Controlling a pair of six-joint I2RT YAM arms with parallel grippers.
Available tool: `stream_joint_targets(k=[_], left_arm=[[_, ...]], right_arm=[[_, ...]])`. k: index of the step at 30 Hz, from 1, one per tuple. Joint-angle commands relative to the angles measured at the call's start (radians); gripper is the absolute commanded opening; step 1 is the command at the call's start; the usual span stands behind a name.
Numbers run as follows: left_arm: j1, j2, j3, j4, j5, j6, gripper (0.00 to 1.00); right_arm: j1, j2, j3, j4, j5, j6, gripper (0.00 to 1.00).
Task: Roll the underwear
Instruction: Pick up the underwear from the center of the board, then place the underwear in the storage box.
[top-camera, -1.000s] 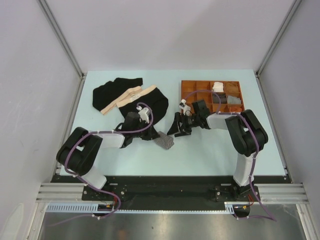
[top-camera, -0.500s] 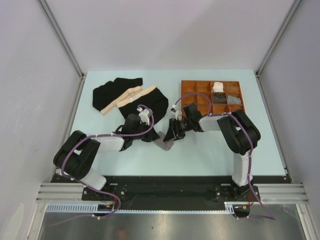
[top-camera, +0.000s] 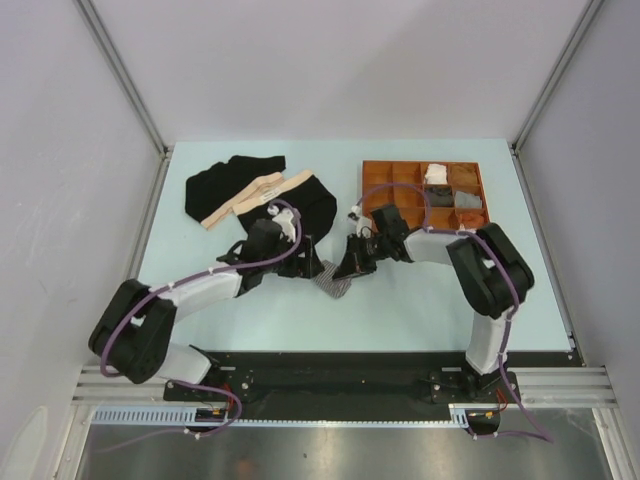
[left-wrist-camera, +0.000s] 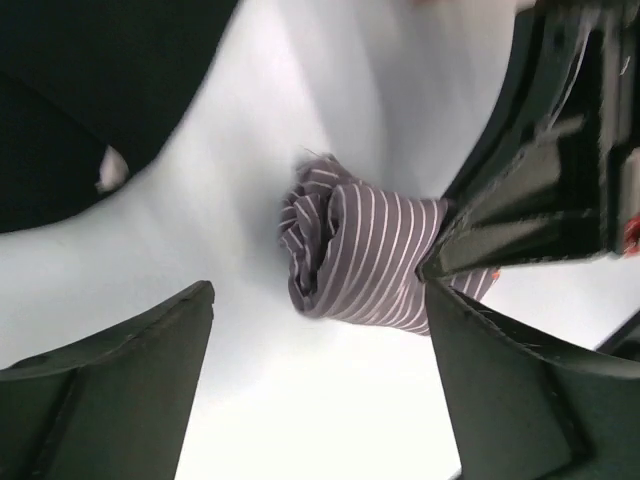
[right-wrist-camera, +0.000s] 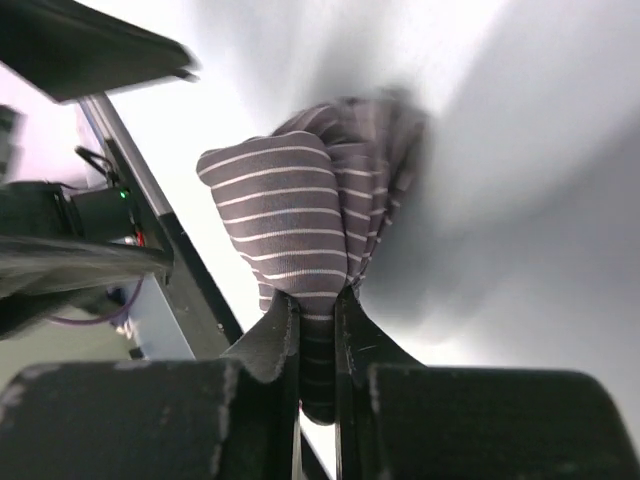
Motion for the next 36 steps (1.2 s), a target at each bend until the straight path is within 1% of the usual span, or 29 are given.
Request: stream_joint_targets(k=[1, 3, 4, 5, 6, 7, 9, 10, 11, 12, 13, 14, 16, 19, 22, 26, 33, 36], left_arm=[[0.038, -0.127, 0.225, -0.298, -0.096, -0.052, 0.93], [0.076, -0.152, 0.298, -0.392, -0.068, -0.047, 0.95], [0.125, -0.178, 0.317, -0.413, -0.054, -0.041, 0.98], [0.152, -0.193, 0.332, -0.433, -0.038, -0.024, 1.00], [0.181, -0.205, 0.366, -0.472, -0.013, -0.010, 1.00], [0.236, -0.225, 0.381, -0.487, -0.001, 0.007, 1.00], [0.280, -0.241, 0.424, -0.518, 0.004, 0.063, 1.00], [0.313, -0.245, 0.435, -0.523, 0.001, 0.086, 1.00], [0.325, -0.241, 0.446, -0.529, -0.007, 0.124, 1.00], [0.334, -0.235, 0.461, -0.539, -0.042, 0.129, 1.00], [0.347, -0.229, 0.457, -0.530, -0.034, 0.126, 1.00], [0.353, -0.227, 0.446, -0.512, -0.015, 0.111, 1.00], [0.370, -0.233, 0.400, -0.466, 0.022, 0.088, 1.00], [0.374, -0.233, 0.386, -0.472, 0.029, 0.094, 1.00], [0.374, -0.242, 0.383, -0.483, 0.009, 0.108, 1.00], [0.376, -0.241, 0.377, -0.481, 0.010, 0.105, 1.00], [0.374, -0.219, 0.375, -0.484, 0.024, 0.102, 1.00], [0.376, -0.210, 0.375, -0.483, 0.038, 0.097, 1.00]], right_arm=[[-0.094, -0.262, -0.001, -0.139, 0.138, -0.031, 0.00], [-0.134, -0.341, 0.003, -0.182, 0.173, -0.057, 0.00], [-0.176, -0.381, 0.008, -0.234, 0.219, -0.066, 0.00], [-0.195, -0.440, 0.017, -0.263, 0.253, -0.078, 0.00], [-0.214, -0.471, 0.038, -0.294, 0.292, -0.103, 0.00], [-0.226, -0.494, 0.051, -0.352, 0.411, -0.117, 0.00], [-0.247, -0.534, 0.090, -0.400, 0.538, -0.146, 0.00], [-0.252, -0.538, 0.103, -0.426, 0.645, -0.149, 0.00], [-0.263, -0.539, 0.109, -0.424, 0.681, -0.152, 0.00], [-0.266, -0.535, 0.112, -0.417, 0.714, -0.148, 0.00], [-0.266, -0.522, 0.124, -0.392, 0.765, -0.149, 0.00], [-0.266, -0.509, 0.132, -0.381, 0.784, -0.149, 0.00], [-0.266, -0.452, 0.164, -0.339, 0.861, -0.143, 0.00], [-0.267, -0.377, 0.201, -0.270, 0.947, -0.144, 0.00], [-0.269, -0.290, 0.268, -0.234, 1.020, -0.158, 0.00], [-0.281, -0.214, 0.331, -0.246, 1.057, -0.180, 0.00], [-0.336, -0.217, 0.345, -0.397, 1.133, -0.246, 0.00], [-0.355, -0.225, 0.339, -0.440, 1.137, -0.259, 0.00]])
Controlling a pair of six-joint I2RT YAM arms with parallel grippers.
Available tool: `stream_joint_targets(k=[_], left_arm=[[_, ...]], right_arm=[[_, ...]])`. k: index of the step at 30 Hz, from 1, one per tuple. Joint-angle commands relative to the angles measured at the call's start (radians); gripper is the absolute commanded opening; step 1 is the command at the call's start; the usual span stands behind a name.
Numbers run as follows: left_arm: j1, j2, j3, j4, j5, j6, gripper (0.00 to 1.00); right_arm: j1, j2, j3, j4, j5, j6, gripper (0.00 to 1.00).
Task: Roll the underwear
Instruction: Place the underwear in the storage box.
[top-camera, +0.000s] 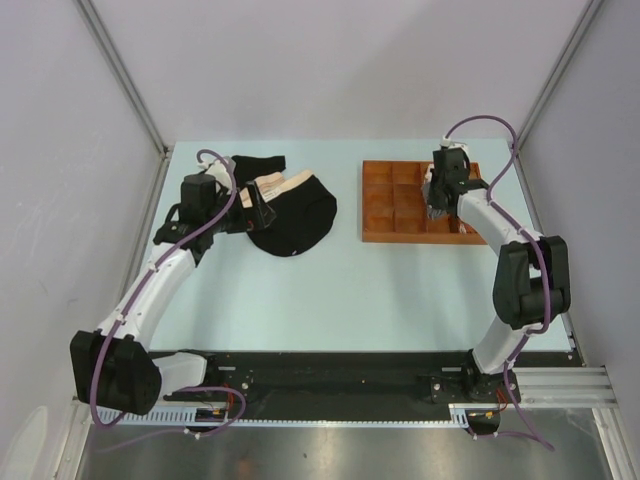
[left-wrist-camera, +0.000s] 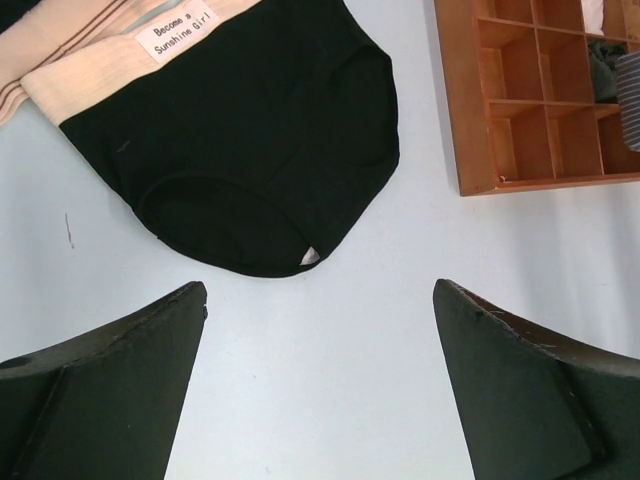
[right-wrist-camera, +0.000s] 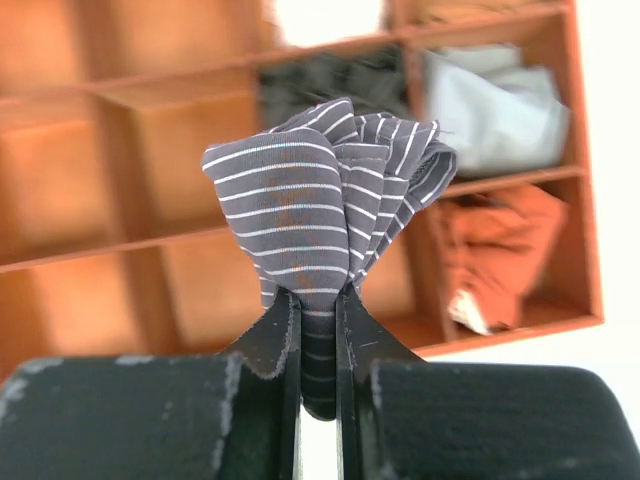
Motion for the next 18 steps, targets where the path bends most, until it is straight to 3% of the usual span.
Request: stream_joint_targets(k=[1, 18], left_arm=[[0.009, 0.012, -0.004, 0.007, 0.037, 0.009, 1.00], [0.012, 0.012, -0.007, 0.008, 0.042, 0.005, 1.00]], right_arm=[[-0.027, -0.023, 0.036, -0.074, 0.065, -0.048, 0.00], [-0.039, 0.074, -0.009, -0.132, 0.034, 0.001, 0.00]])
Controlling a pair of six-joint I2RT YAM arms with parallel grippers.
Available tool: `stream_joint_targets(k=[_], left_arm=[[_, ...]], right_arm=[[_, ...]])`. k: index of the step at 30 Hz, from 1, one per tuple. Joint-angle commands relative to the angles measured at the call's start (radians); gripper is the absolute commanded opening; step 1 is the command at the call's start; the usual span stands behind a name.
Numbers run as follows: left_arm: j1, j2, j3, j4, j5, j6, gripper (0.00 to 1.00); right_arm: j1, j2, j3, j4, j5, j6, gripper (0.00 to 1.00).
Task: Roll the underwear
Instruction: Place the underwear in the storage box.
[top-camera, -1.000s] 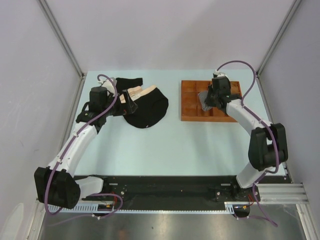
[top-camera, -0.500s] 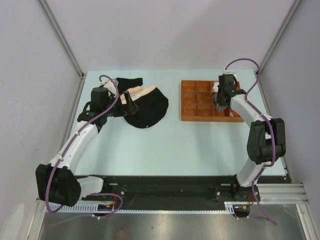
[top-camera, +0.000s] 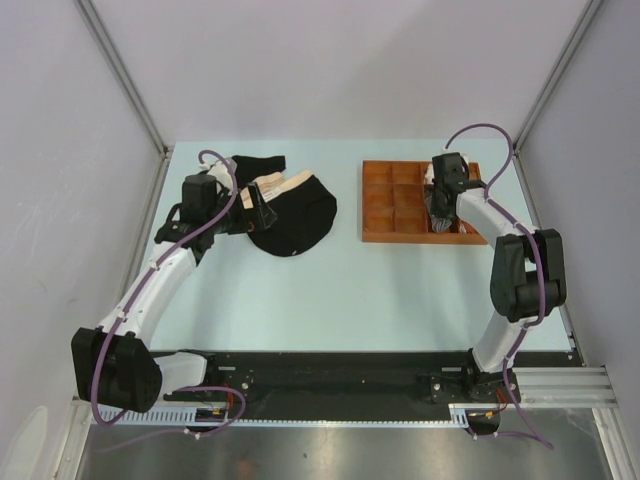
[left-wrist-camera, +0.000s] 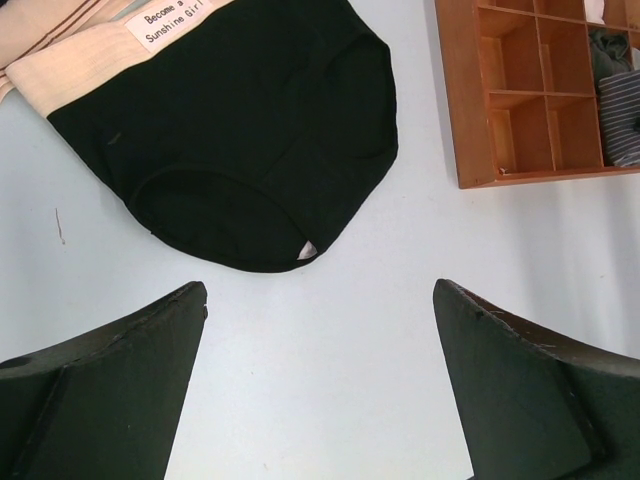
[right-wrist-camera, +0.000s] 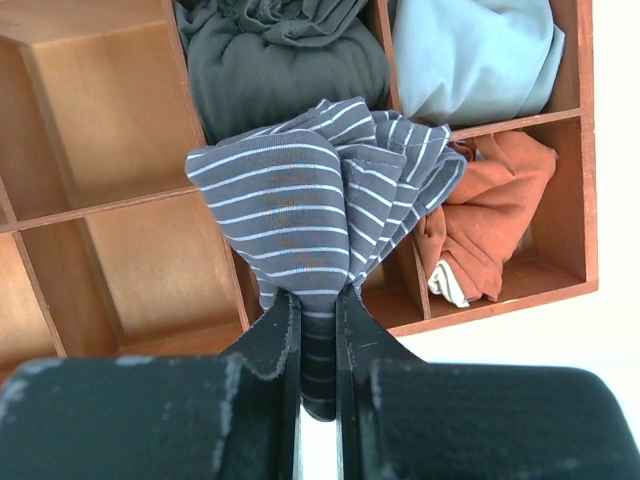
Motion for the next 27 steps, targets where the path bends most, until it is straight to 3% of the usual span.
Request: stream_joint_targets(k=[1, 14, 17, 27], left_arm=[[0.010, -0.002, -0.004, 0.012, 0.023, 0.005, 1.00], [0.014, -0.001, -0.007, 0.014, 0.022, 0.001, 1.00], [0.014, -0.004, -0.008, 0.017, 0.022, 0.000, 1.00], [0.019, -0.004, -0.011, 0.020, 0.031, -0.005, 1.00]], right_arm=[[-0.011, 0.032, -0.009, -0.028, -0.004, 0.014, 0.00], [-0.069, 0.169, -0.007, -0.031, -0.087, 0.037, 0.00], [-0.101, 0.195, -0.006, -0.022, -0.189, 0.034, 0.00], [-0.123, 0.224, -0.001, -0.091, -0.290, 0.005, 0.02]])
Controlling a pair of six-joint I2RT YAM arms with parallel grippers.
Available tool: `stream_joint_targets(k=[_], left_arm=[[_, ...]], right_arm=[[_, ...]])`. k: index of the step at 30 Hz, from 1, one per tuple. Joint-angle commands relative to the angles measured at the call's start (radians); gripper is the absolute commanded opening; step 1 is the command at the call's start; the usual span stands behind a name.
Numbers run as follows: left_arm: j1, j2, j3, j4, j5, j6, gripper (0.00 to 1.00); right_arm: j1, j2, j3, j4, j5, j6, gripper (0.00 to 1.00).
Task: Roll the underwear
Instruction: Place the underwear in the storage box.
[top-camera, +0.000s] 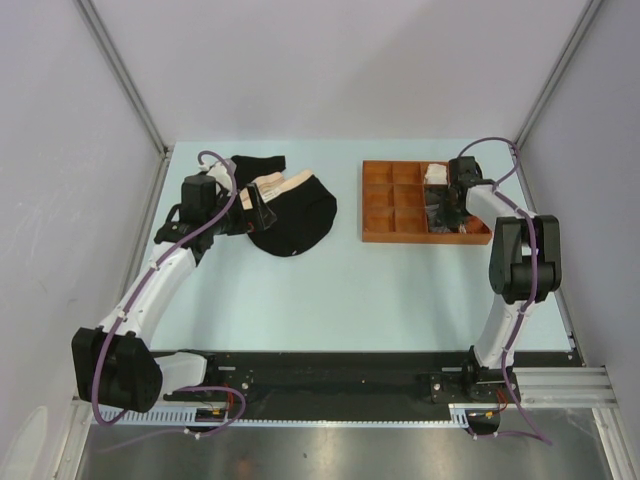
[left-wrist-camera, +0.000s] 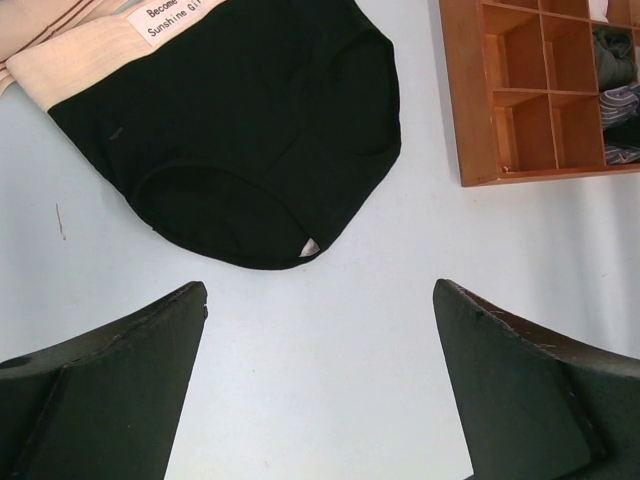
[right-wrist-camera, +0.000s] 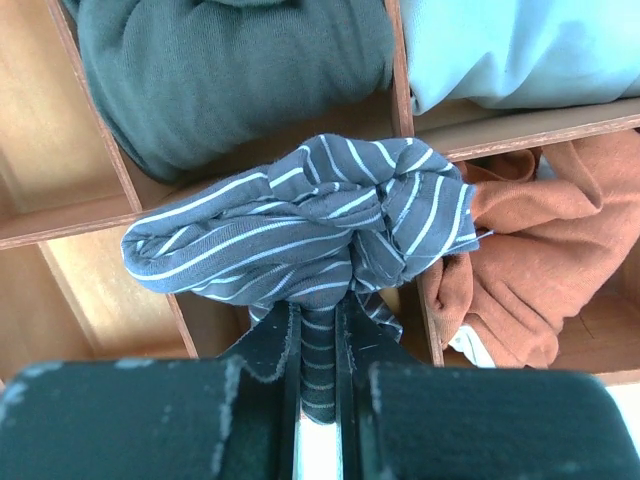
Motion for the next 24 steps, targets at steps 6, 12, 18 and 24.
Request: stream_joint_targets(k=[6, 12, 18, 24], left_arm=[[0.012, -0.007, -0.006, 0.023, 0.027, -0.005, 1.00], [0.015, -0.010, -0.009, 0.029, 0.043, -0.010, 1.00], [0.017, -0.016, -0.012, 0.031, 0.038, -0.009, 1.00], [0.017, -0.011, -0.016, 0.040, 0.062, -0.013, 1.00]], right_arm=[[-0.005, -0.069, 0.008, -0.052, -0.072, -0.014, 0.41], [-0.006, -0.113, 0.088, -0.093, -0.098, -0.029, 0.60], [0.002, -0.156, 0.143, -0.106, -0.083, -0.031, 0.64], [0.005, -0.088, 0.184, -0.047, -0.013, -0.040, 0.60]])
